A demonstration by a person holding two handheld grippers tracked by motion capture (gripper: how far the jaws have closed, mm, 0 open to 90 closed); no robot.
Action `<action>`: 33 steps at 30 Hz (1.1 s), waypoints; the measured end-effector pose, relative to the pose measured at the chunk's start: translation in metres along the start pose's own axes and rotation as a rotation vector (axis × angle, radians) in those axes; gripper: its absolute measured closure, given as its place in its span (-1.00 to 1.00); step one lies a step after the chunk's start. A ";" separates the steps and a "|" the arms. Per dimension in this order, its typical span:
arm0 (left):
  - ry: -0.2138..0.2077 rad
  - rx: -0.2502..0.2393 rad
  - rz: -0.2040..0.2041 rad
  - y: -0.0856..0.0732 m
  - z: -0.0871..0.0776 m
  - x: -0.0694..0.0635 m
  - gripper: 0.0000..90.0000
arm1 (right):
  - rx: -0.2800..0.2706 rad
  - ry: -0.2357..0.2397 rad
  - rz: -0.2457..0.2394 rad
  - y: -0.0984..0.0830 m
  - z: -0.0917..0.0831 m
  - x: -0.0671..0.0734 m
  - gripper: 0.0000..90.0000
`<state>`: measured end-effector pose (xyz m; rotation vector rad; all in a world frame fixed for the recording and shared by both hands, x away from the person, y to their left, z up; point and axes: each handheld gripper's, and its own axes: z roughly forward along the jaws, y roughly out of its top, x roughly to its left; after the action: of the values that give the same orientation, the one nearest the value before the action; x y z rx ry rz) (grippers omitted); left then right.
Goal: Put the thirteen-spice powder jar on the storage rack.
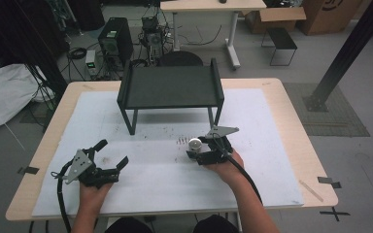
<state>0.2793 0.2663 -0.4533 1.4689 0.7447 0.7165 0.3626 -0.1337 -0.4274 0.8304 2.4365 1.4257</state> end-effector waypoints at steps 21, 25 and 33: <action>0.001 -0.002 -0.001 0.000 0.000 0.000 -0.99 | 0.020 -0.016 -0.015 -0.002 0.004 0.002 0.08; 0.001 -0.003 -0.001 0.000 0.000 0.000 -1.00 | 0.021 -0.023 -0.022 -0.002 0.003 0.002 0.09; 0.001 -0.004 -0.002 0.000 0.000 0.000 -0.99 | 0.033 -0.043 -0.047 -0.001 0.003 0.006 0.11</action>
<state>0.2789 0.2664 -0.4534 1.4636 0.7449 0.7169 0.3584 -0.1286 -0.4292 0.7965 2.4367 1.3412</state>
